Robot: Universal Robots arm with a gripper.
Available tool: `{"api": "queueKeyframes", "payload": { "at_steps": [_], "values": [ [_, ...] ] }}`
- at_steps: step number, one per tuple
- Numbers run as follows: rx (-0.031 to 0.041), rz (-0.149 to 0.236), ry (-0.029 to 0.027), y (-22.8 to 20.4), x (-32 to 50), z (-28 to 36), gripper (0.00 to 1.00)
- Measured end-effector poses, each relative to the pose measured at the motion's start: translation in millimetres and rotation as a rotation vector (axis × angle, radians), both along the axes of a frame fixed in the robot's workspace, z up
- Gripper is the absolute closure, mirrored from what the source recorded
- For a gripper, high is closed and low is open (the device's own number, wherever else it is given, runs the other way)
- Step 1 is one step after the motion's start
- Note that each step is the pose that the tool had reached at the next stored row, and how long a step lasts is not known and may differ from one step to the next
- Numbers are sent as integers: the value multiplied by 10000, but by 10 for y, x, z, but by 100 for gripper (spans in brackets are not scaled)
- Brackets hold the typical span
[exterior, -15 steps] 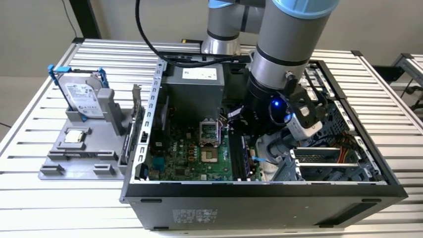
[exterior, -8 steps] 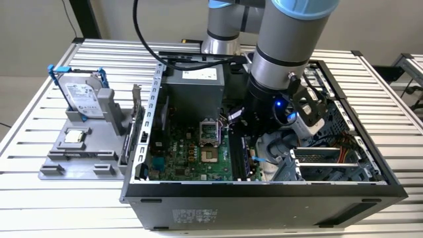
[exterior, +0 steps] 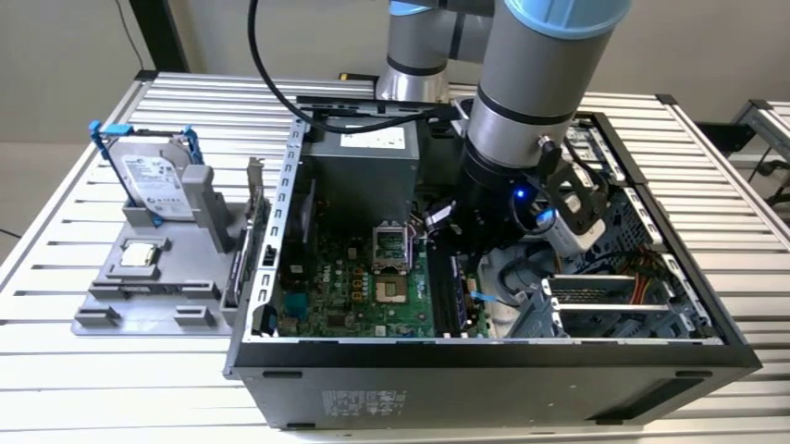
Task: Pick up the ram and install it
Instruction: 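Press down the ram until it locks into place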
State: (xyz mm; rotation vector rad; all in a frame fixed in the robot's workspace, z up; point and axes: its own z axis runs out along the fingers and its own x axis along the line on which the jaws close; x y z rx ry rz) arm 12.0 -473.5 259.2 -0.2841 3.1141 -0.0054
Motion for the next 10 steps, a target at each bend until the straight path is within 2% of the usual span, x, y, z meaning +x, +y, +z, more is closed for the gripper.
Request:
{"api": "queueKeyframes", "payload": {
  "at_steps": [2, 5, 6, 8, 9, 10],
  "values": [
    [21, 71, -7, 18, -1, -18, 100],
    [158, 210, -6, 24, -1, -20, 100],
    [245, 263, -4, 24, -1, -21, 100],
    [529, 363, 7, 24, -1, -20, 100],
    [701, 414, 11, 24, -1, -20, 100],
    [828, 478, 17, 24, -1, -20, 100]
  ]
}}
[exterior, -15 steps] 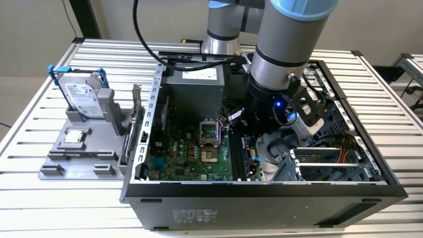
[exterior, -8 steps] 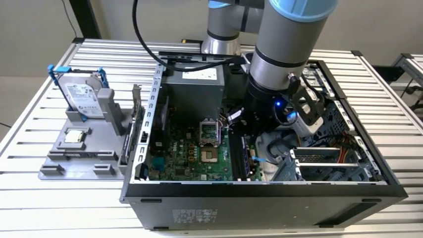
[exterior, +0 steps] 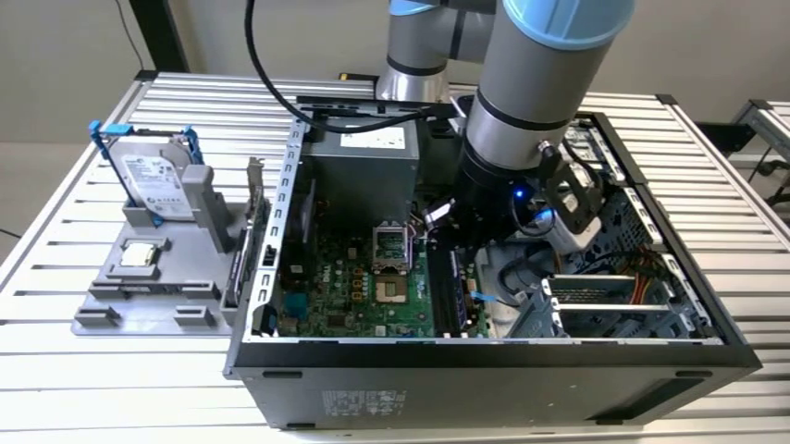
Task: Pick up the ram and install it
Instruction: 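Press down the ram until it locks into place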
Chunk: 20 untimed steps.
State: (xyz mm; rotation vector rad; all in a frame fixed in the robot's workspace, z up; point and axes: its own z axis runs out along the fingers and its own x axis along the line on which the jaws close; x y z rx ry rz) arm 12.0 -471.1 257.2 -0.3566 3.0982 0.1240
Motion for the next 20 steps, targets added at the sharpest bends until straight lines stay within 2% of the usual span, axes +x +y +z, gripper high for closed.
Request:
{"api": "queueKeyframes", "payload": {
  "at_steps": [1, 2, 6, 17, 20],
  "values": [
    [71, 91, 2, 1, 0, 0, 100],
    [86, 187, 3, 2, -1, 0, 100],
    [85, 687, 5, 9, 0, 0, 100],
    [85, 2520, 9, 10, 0, 0, 100],
    [84, 2817, 9, 10, 1, 0, 100]
  ]
}}
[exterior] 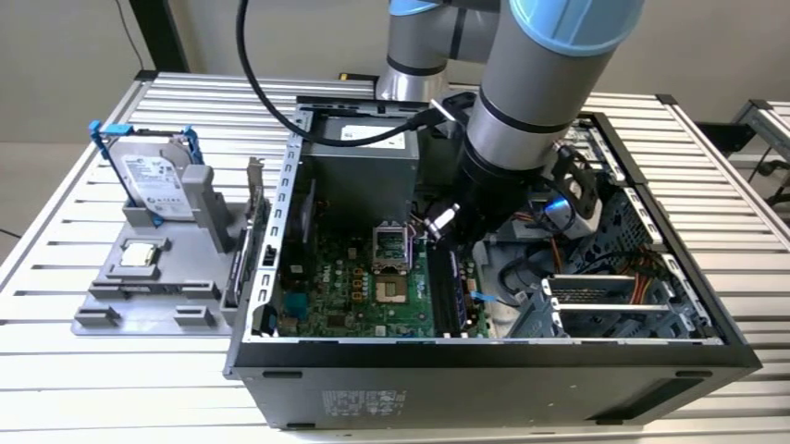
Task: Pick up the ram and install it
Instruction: 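Press down the ram until it locks into place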
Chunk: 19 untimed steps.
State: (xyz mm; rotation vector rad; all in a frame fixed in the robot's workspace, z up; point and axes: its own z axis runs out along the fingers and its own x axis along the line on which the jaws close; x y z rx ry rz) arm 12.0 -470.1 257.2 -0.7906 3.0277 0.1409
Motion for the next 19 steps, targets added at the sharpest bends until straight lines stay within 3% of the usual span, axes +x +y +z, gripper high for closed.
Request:
{"api": "queueKeyframes", "payload": {
  "at_steps": [15, 19],
  "values": [
    [-9, 329, 0, 6, 0, 0, 100],
    [-10, 752, 0, 6, 0, 0, 100]
  ]
}}
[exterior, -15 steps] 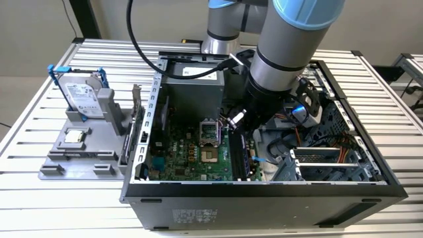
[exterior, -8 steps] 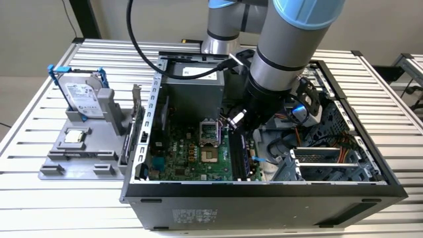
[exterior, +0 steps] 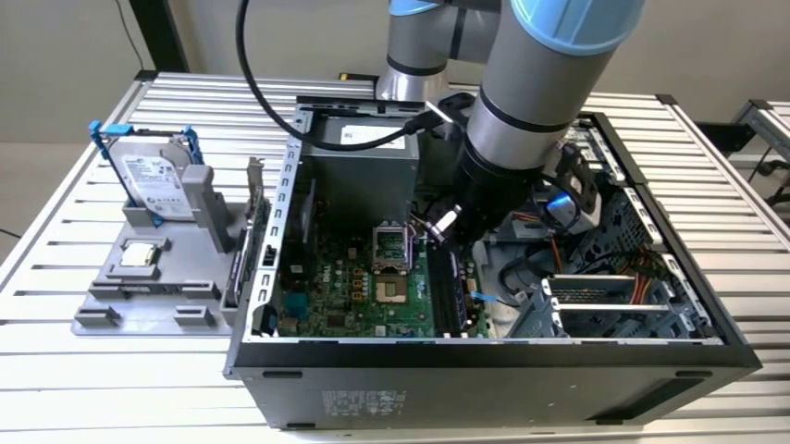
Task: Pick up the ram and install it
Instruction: 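Press down the ram until it locks into place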
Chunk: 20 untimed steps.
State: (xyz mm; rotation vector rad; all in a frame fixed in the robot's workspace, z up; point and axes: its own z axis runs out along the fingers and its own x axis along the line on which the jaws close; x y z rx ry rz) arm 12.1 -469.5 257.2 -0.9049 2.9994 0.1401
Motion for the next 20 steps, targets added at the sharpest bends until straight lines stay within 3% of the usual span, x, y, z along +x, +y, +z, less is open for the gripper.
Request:
{"api": "queueKeyframes", "payload": {
  "at_steps": [10, 14, 15, 16, 17, 20],
  "values": [
    [2, 650, -2, 1, 1, -1, 100],
    [0, 1134, -27, 1, 1, 0, 100],
    [-4, 1253, -69, 1, 1, 0, 100],
    [-8, 1365, -154, 1, 2, 0, 100],
    [-16, 1455, -271, 1, 2, 0, 100],
    [-45, 1703, -729, 1, 1, 0, 100]
  ]
}}
